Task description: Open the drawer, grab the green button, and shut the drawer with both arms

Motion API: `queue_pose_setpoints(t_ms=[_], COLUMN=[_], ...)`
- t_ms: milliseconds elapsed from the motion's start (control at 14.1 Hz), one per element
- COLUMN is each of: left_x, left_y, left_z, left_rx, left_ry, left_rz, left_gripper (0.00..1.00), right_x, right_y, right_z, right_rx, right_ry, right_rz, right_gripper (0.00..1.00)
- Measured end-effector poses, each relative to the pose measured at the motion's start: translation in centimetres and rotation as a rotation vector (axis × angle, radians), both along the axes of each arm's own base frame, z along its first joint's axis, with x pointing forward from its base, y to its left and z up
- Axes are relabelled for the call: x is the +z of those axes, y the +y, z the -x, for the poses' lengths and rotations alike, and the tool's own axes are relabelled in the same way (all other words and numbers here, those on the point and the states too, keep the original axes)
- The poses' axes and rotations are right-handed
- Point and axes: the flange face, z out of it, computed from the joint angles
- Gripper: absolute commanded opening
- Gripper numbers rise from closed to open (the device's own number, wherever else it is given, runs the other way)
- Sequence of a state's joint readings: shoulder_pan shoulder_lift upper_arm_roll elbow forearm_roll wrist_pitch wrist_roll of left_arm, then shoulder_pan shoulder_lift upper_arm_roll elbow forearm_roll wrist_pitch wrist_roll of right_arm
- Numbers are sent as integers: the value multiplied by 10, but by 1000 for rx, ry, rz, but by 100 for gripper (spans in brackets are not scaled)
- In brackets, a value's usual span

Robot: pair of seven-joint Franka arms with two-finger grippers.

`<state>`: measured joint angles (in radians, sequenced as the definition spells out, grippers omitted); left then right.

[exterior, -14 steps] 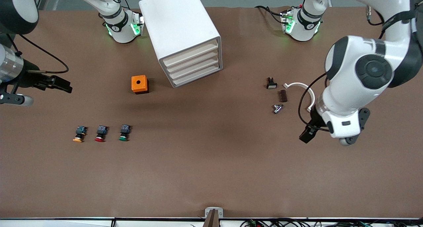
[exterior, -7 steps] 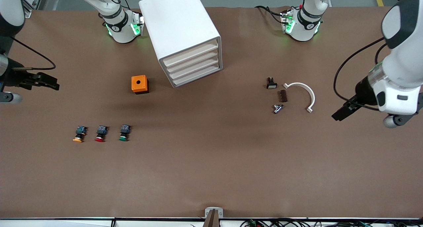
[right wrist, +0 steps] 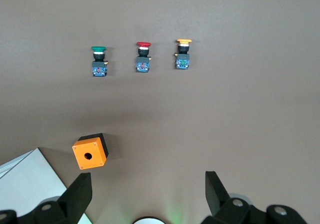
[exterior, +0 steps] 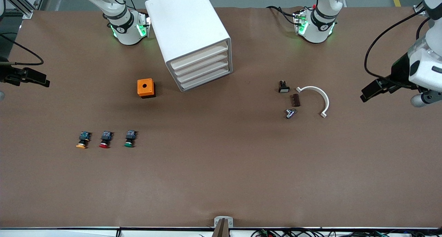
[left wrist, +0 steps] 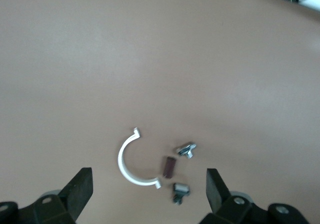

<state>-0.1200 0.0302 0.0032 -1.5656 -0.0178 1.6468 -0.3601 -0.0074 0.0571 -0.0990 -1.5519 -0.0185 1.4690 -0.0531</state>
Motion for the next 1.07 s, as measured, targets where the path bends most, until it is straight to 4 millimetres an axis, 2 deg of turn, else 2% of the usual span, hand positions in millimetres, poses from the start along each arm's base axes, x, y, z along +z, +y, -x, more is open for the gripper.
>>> queue_pose_setpoints(t_ms=[213,356,569,925,1067], left_x=[13,17,16,16,15], left_y=[18,21,19,2,2], left_z=[17,26,37,57,60], left_rx=[-95,-133,-185,-229,-229], left_ry=[28,36,42,49,52], left_rz=[-7,-9,-10,-20,-21], left_gripper=[100,100,100,100,100], right_x=[15,27,35,33,35], right_y=[-3,-3,-2,-1,-2], right_z=[9,18,24,25,27], right_rx=[-6,-6,22,55,54], right_ry=[-37,-65,-105,-109,-113], right_rz=[1,0,-1,-4,-4], right_gripper=[100,100,100,100,100])
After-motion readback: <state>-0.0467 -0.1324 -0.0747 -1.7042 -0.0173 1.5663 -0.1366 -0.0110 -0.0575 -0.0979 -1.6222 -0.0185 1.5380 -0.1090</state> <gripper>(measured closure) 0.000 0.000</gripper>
